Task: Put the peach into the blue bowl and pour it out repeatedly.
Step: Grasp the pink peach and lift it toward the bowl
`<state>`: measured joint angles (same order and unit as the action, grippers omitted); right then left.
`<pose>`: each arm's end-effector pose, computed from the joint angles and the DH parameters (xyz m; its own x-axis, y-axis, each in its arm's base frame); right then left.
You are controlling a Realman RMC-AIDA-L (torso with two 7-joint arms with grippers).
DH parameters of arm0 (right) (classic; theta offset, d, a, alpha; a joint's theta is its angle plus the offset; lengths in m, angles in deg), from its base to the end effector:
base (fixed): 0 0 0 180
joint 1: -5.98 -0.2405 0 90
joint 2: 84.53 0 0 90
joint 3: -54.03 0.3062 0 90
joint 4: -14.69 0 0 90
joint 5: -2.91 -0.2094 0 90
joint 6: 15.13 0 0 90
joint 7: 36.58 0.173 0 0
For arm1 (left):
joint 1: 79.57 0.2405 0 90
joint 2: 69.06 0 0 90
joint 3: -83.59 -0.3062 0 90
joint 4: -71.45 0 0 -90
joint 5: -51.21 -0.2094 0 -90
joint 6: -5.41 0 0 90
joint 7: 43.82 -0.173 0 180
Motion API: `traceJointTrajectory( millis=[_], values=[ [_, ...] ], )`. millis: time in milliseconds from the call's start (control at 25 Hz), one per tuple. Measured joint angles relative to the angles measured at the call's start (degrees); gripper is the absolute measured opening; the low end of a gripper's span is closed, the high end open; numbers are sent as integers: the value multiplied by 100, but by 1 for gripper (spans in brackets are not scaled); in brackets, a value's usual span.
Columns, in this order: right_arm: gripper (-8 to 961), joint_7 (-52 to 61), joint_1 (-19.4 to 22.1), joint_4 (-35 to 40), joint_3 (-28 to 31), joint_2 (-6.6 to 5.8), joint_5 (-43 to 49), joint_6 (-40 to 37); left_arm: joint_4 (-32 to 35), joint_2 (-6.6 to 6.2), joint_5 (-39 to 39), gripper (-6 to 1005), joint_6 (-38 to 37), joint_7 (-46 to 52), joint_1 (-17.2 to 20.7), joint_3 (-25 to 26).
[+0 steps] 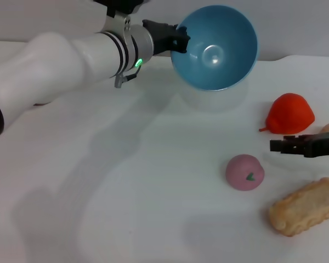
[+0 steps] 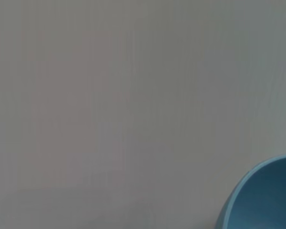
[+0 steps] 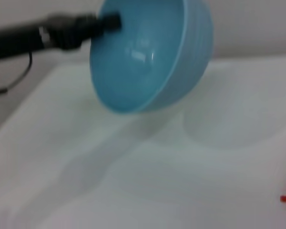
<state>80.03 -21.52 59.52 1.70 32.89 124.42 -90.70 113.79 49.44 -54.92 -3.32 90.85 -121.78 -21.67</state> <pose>0.3308 0.3740 -0.0489 0.5415 -0.7667 -0.3449 -0.8387 -0.5212 -0.1580 -0.1955 0.4951 -0.1215 0.7890 0.3885 0.4760 0.6144 -0.4992 -0.6110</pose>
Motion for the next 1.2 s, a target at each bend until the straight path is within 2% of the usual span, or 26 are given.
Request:
traceJointTrajectory(
  millis=[200, 560, 720, 1040, 1160, 1200],
  values=[
    [567, 27, -260, -171, -97, 108, 300, 103, -118, 11, 12, -1, 9, 0, -38, -62],
    [551, 33, -730, -1297, -375, 111, 336, 783, -148, 24, 24, -1, 4, -1, -34, -142],
    [536, 20, -761, -1357, -563, 145, 314, 921, -153, 20, 28, -2, 12, -2, -25, -155],
    [504, 56, -694, -1121, -516, 119, 271, 724, -156, 16, 31, -2, -5, -3, -27, -153],
    [281, 55, -639, -909, -539, 122, 214, 555, -156, 14, 32, -2, -12, -3, -34, -152],
    [243, 56, -632, -849, -553, 125, 210, 504, -156, 11, 31, -2, -15, -3, -34, -152]
  ],
)
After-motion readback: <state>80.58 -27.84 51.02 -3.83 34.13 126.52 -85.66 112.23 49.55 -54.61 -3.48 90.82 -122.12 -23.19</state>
